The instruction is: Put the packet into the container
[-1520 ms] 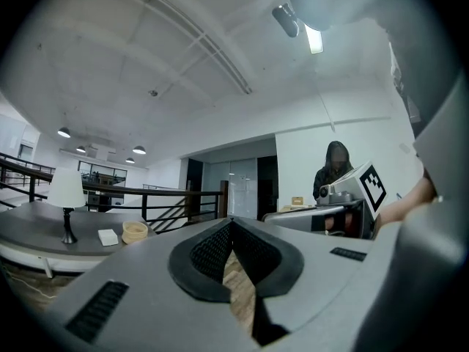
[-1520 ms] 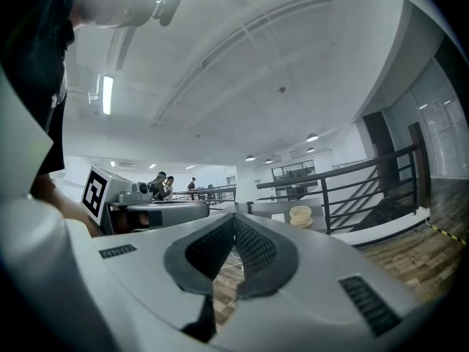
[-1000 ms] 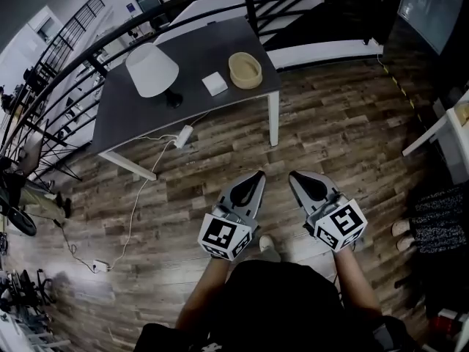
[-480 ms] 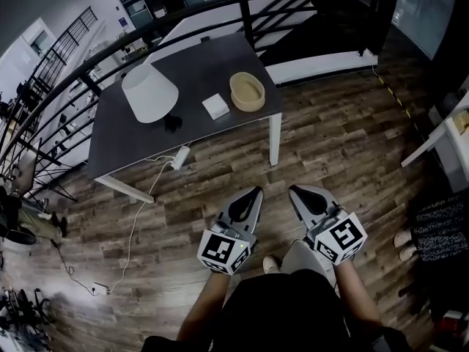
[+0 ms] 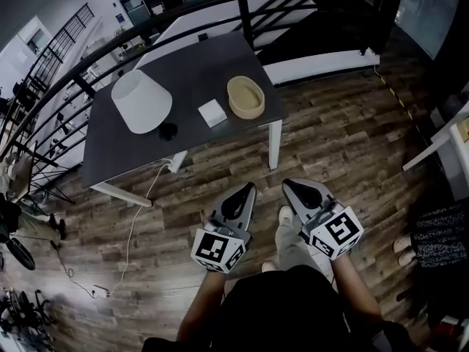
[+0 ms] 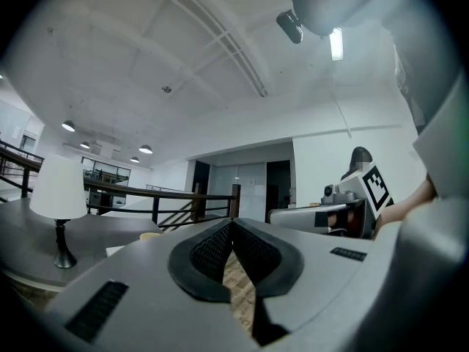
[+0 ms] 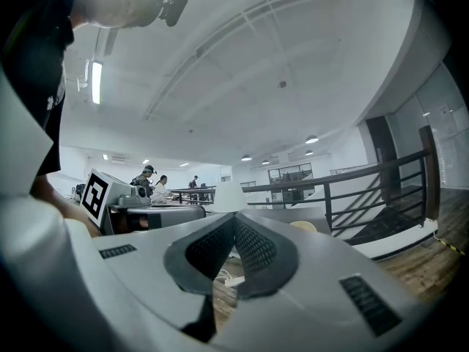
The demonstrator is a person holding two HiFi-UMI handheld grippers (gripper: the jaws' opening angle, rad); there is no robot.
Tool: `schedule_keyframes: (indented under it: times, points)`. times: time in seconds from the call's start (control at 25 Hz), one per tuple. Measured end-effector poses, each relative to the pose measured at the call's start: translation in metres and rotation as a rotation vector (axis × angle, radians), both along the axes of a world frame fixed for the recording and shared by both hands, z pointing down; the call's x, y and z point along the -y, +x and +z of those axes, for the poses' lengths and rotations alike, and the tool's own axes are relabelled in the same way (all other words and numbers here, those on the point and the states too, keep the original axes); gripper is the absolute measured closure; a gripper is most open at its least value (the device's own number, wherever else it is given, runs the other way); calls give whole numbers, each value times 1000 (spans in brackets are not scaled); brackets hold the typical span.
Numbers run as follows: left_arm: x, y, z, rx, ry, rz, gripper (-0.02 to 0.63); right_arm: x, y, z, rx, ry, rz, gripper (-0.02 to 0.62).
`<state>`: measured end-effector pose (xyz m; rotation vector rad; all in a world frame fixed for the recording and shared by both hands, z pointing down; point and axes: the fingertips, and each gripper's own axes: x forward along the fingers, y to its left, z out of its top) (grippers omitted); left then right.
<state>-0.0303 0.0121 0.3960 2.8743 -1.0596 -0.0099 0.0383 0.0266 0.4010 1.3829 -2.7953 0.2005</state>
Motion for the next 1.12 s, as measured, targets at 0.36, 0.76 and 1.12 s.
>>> schedule_keyframes:
  times: [0.36, 0.76, 1.12]
  points:
    - [83, 24, -7, 16, 8, -8, 598, 88, 23, -2, 27, 2, -19, 591]
    - [157, 52, -5, 22, -22, -45, 598, 167, 53, 7, 23, -32, -51, 591]
    - [204, 66, -16, 49, 14, -97, 598, 225, 66, 6, 61, -7, -84, 591]
